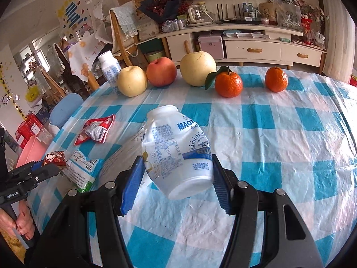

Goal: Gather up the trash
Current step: 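Carry the red wrapper and MAGIC bottle over the pink bucket, then open both tools to drop the items into the bucket, then swing both tools back from the bucket toward the table, then grasp the green-and-white packet with the left tool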

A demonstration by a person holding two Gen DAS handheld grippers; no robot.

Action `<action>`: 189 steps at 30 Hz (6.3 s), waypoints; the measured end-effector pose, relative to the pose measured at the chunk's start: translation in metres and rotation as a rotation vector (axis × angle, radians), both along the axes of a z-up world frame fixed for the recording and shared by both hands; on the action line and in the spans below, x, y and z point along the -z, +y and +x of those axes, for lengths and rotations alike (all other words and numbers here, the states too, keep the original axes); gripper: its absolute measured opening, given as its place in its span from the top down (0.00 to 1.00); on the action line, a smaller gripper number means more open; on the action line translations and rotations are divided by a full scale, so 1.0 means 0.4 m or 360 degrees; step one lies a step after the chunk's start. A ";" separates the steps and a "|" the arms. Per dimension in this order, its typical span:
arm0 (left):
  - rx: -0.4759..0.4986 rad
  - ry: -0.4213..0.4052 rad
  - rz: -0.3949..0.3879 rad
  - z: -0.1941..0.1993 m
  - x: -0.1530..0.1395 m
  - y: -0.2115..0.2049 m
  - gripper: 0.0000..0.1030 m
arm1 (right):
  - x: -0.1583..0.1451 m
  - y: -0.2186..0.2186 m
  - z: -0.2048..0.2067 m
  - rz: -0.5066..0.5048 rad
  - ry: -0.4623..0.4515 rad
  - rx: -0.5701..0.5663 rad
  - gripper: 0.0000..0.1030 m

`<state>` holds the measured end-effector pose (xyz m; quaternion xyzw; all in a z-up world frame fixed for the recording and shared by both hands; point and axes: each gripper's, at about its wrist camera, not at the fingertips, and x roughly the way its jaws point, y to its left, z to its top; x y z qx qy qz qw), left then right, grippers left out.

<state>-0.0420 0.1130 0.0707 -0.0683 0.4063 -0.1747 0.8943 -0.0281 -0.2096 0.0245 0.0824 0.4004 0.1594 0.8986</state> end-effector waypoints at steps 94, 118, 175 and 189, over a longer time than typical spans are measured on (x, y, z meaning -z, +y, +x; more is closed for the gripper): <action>-0.1089 -0.0220 0.0220 -0.060 -0.116 0.746 0.12 | -0.074 0.991 -0.274 -0.0187 -0.0227 -0.0823 0.14; -0.0758 -0.0239 0.0248 -0.008 -0.090 0.529 0.12 | -0.110 0.714 -0.292 -0.0095 -0.0295 -0.0519 0.12; 0.0242 0.0013 0.0527 0.050 0.079 -0.052 0.12 | 0.024 0.169 -0.002 -0.0045 0.0138 0.0056 0.10; 0.0171 0.0047 0.0576 0.080 0.120 -0.091 0.07 | 0.078 0.169 0.053 0.0088 0.0235 0.0061 0.10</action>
